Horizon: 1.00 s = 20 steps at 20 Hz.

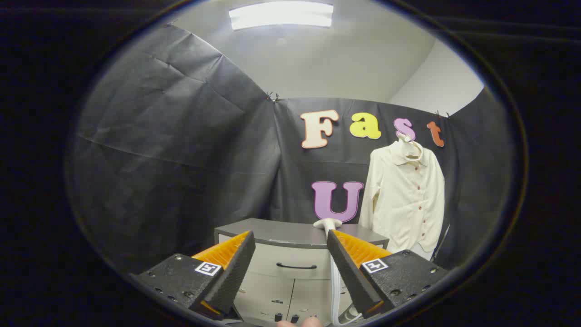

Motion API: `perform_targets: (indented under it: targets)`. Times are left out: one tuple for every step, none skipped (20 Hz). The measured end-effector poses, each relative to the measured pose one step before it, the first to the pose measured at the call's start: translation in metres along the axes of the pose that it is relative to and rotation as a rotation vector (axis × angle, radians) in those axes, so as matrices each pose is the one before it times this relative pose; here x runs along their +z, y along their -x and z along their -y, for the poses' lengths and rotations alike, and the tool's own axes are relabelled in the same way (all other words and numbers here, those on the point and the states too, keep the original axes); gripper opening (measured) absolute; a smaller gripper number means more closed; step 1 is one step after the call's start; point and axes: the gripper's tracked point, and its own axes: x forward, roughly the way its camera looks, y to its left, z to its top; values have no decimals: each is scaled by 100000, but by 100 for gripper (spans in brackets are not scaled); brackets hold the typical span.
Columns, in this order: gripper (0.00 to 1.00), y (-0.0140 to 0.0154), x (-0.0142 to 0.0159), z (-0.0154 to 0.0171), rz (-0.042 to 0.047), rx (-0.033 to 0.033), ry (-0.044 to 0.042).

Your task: Iron the clothes twice with a garment steamer, once on the left side and once on the right side.

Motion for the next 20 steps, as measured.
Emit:
perform_targets:
  targets:
    - [96, 17, -154, 39, -151, 56, 457]
    - [96, 51, -82, -36, -357, 103, 523]
    - [96, -4, -380, 17, -605, 204, 309]
    - [97, 56, -139, -43, -467, 104, 80]
    - [97, -23, -49, 41, 110, -26, -285]
    - [97, -15, 1, -9, -79, 166, -433]
    - [96, -72, -163, 7, -446, 56, -474]
    - [97, -46, -83, 8, -152, 65, -312]
    - [97, -3, -60, -60, -125, 111, -402]
    - [97, -44, -175, -68, -437, 198, 41]
    - [97, 48, -194, -8, -483, 130, 346]
    - [97, -2, -8, 86, -95, -230, 265]
    - [97, -34, 1, 2, 77, -52, 26]
    - [97, -61, 3, -20, -92, 207, -253]
    - [97, 9, -12, -4, 56, 48, -318]
    - [97, 17, 92, 132, 321, -234, -44]
    - [97, -58, 73, 138, 237, -288, 75]
    - [97, -143, 52, 95, -132, -46, 171]
    - [97, -176, -99, 114, -214, -107, -3]
    - [97, -251, 33, 272, -81, -436, -247]
